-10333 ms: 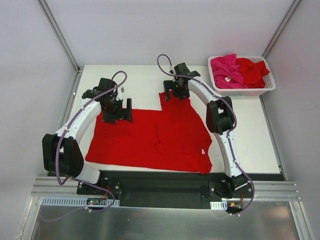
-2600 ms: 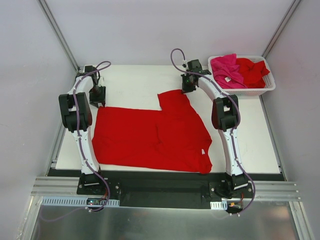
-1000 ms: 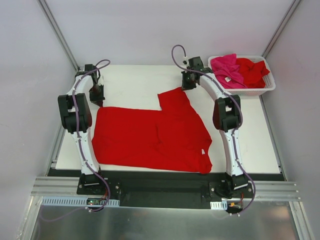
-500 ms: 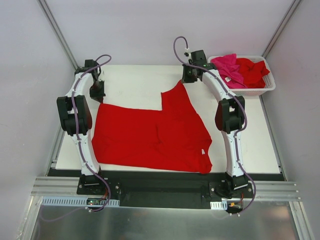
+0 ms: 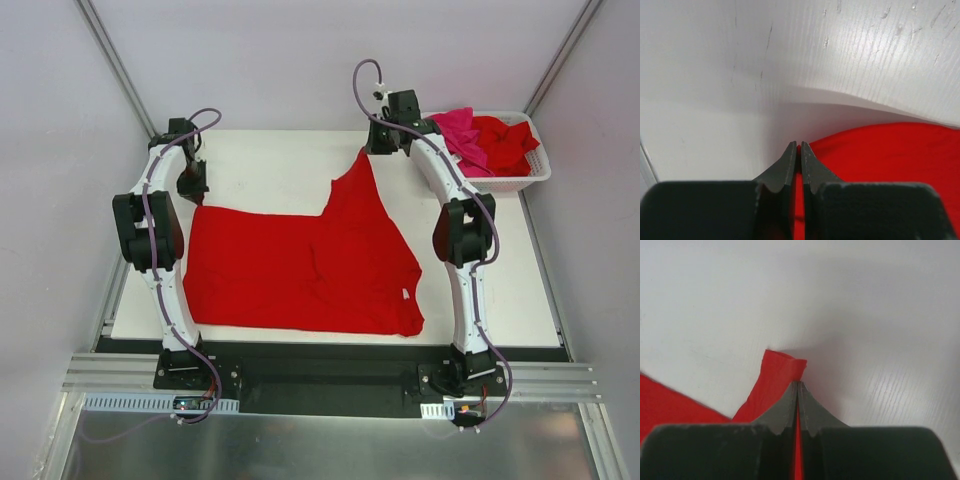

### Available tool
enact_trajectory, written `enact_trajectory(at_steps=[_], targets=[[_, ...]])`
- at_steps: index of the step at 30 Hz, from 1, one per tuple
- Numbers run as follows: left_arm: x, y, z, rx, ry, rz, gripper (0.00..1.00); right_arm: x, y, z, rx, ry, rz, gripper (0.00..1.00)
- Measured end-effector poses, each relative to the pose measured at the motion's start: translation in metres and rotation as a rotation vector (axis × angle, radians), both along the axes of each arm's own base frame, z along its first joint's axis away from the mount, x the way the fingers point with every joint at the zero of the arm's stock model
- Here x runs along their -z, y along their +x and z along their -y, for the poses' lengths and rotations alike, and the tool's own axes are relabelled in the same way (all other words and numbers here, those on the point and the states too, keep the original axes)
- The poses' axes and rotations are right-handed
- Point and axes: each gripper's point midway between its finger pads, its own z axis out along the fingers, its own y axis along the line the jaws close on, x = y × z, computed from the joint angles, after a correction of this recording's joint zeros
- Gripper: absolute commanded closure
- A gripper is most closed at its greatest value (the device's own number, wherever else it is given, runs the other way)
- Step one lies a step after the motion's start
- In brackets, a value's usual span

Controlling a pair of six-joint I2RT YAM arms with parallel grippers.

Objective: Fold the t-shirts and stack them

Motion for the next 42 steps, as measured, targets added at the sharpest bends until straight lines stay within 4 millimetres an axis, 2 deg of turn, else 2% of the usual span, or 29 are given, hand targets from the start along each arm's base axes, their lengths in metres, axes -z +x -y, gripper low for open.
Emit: enact_trajectory(at_steps=[6, 22, 33, 42], targets=[[-0.001, 0.000, -0.007, -0.018, 0.035, -0.002, 1.00, -0.019, 0.010, 0.000, -0.002, 0.028, 0.053, 0.99], [-0.031, 0.021, -0.013, -0.033, 0.066, 0.085, 1.00, -0.035, 0.020, -0.002, -0.033, 0.111, 0.099, 0.99], [-0.022, 0.020, -0.016, -0.039, 0.082, 0.062, 1.00, -0.054, 0.028, -0.009, -0.050, 0.187, 0.147, 0.98], [-0.023, 0.020, -0.021, -0.049, 0.107, 0.060, 1.00, -0.069, 0.034, -0.015, -0.052, 0.238, 0.188, 0.99]])
